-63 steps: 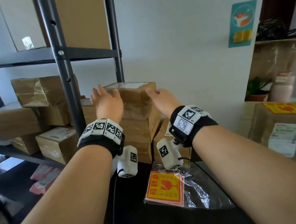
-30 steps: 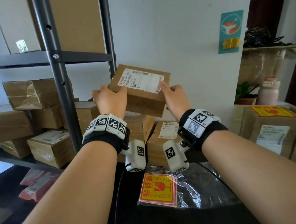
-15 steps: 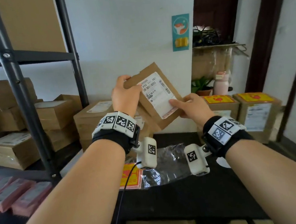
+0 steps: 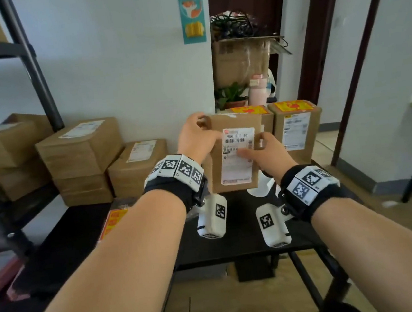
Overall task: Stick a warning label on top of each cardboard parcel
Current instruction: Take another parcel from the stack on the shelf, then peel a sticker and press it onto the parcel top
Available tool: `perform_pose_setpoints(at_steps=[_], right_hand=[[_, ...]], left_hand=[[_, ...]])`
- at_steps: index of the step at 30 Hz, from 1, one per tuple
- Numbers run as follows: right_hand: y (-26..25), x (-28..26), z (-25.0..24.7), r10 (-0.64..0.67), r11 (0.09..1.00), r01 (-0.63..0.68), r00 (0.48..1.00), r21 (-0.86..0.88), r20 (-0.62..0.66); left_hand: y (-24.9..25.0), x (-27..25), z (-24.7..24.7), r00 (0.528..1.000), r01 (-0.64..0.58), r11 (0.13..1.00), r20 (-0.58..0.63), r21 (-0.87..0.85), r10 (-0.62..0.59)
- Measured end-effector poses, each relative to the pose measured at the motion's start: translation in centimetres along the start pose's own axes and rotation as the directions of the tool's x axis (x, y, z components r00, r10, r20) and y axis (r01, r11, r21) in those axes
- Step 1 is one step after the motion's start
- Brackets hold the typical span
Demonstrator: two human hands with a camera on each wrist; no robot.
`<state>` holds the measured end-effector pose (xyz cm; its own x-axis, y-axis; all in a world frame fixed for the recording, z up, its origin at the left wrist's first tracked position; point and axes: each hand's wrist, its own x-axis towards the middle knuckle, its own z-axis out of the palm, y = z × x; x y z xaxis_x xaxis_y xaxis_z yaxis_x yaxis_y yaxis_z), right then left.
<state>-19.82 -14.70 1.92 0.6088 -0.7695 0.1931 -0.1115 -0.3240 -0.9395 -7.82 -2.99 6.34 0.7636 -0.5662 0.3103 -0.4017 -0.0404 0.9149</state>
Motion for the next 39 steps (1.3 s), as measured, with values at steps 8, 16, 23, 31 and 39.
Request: perform_pose_setpoints(at_steps=[8, 16, 23, 31, 39], right_hand=[[2.3, 0.8, -0.1, -0.012, 0.994, 0.002, 0.996, -0.105, -0.093], [4.3, 1.3, 0.5, 0.065, 0.985, -0.081, 0.992, -0.151, -0.107], [2.8, 1.4, 1.0, 0.020, 0.990, -0.041, 0.988, -0.138, -0.155], [-0.6, 0.0, 0.8, -0.267, 0.926, 0.173, 0.928, -0.336, -0.259], [-2.9, -2.4, 4.0, -0.502, 0.844, 0.427, 0.842, -0.325, -0.197]], left_hand=[[-2.1, -0.5, 1.6, 0.998, -0.005, 0.996, 0.056, 0.088, 0.000], [-3.9, -0.3, 2.7, 0.982, 0.083, 0.986, 0.156, 0.145, -0.106], [-3.3, -0.2, 3.2, 0.988, 0.039, 0.988, 0.141, 0.147, -0.060], [-2.9, 0.6, 0.2, 0.996, 0.062, 0.964, 0.043, 0.257, -0.075], [-5.2, 0.2, -6.1, 0.988, 0.148, 0.924, -0.018, 0.352, -0.151]])
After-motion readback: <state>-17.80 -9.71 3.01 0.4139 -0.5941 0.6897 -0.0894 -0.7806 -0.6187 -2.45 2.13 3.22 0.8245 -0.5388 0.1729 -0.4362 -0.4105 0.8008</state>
